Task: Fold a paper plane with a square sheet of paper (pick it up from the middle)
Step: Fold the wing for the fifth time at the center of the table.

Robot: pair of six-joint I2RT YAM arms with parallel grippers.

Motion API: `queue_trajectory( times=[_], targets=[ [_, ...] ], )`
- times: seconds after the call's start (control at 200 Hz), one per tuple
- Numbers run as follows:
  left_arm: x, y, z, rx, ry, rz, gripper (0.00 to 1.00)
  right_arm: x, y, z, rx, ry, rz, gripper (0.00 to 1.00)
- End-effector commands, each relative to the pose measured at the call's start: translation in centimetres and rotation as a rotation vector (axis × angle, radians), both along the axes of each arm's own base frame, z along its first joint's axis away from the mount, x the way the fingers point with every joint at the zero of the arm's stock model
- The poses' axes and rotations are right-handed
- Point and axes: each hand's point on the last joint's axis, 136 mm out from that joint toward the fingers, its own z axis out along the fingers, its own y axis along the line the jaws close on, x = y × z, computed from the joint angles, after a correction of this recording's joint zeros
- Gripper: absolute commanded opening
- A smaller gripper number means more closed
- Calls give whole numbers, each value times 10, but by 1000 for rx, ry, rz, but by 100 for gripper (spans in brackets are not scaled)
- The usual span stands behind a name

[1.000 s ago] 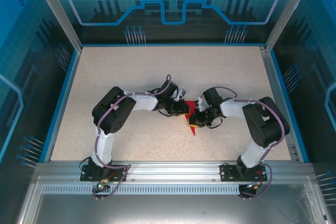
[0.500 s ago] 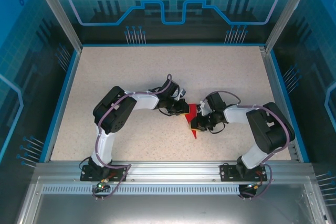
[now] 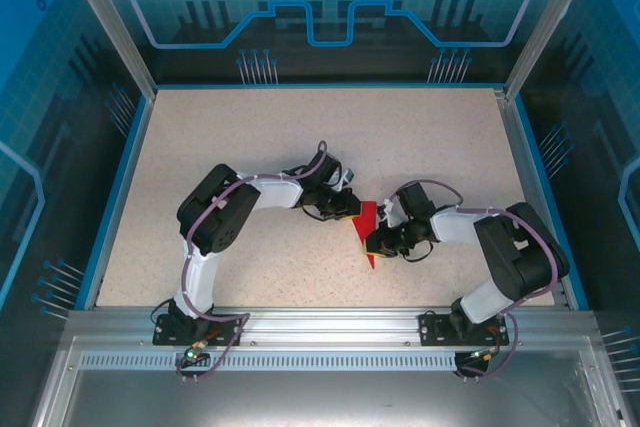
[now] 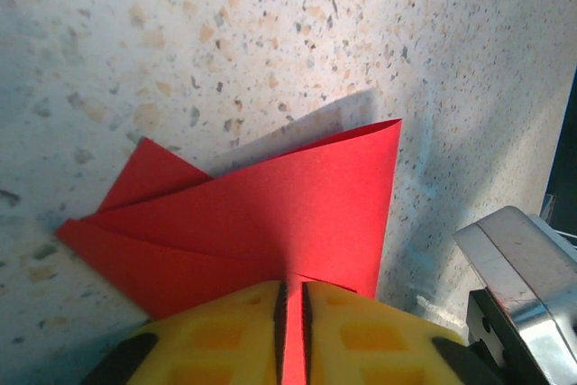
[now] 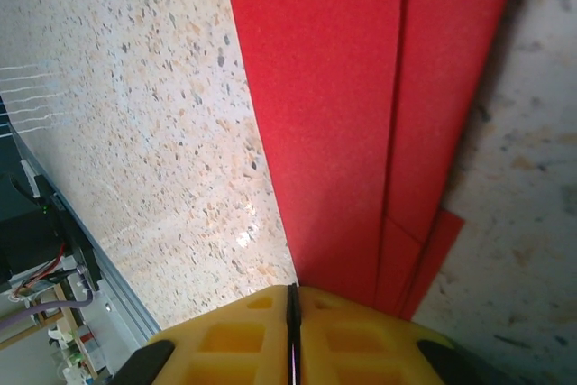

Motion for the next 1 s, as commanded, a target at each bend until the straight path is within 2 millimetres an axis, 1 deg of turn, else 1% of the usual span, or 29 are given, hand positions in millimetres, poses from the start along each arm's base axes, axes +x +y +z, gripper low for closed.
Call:
queue_trajectory(
  times=[0.0,0.025,0.12,0.225,0.295,0.35,0.39,0.495,0.56,0.65,0.75,0.875,0.94,0.995],
  targets=[
    [15,23,13,79,-60,69,21,-25,-20,-28,-127,145,-14,8],
    [17,24,20,72,-77,76,21,-24,-21,-29,-137,143,-12,8],
    [20,25,46,37,-134,93,31,-21,-21,-27,-142,131,-2,8],
    [19,24,71,-12,-179,101,33,-21,-22,-26,-144,127,2,8],
    [10,19,80,-35,-180,86,33,-19,-22,-26,-142,125,-2,7],
    [-2,13,78,-35,-157,64,31,-17,-21,-25,-137,118,-2,7],
    [-13,8,73,-29,-135,46,30,-16,-21,-24,-131,118,-4,7],
    [-38,3,50,-4,-73,36,25,-15,-20,-23,-127,113,-6,7],
    [-46,1,37,-5,-45,42,24,-14,-21,-22,-124,110,-7,7],
    [-46,-4,26,-18,-47,51,22,-16,-21,-23,-124,111,-7,7],
    [-36,-7,16,-22,-84,61,22,-18,-21,-23,-121,114,-1,7],
    [-24,-17,19,-55,-114,63,22,-20,-22,-23,-118,120,1,7],
    [-22,-19,21,-65,-117,68,22,-21,-22,-23,-121,124,0,7],
    [-23,-16,19,-55,-111,80,22,-22,-23,-23,-126,124,0,7]
  ],
)
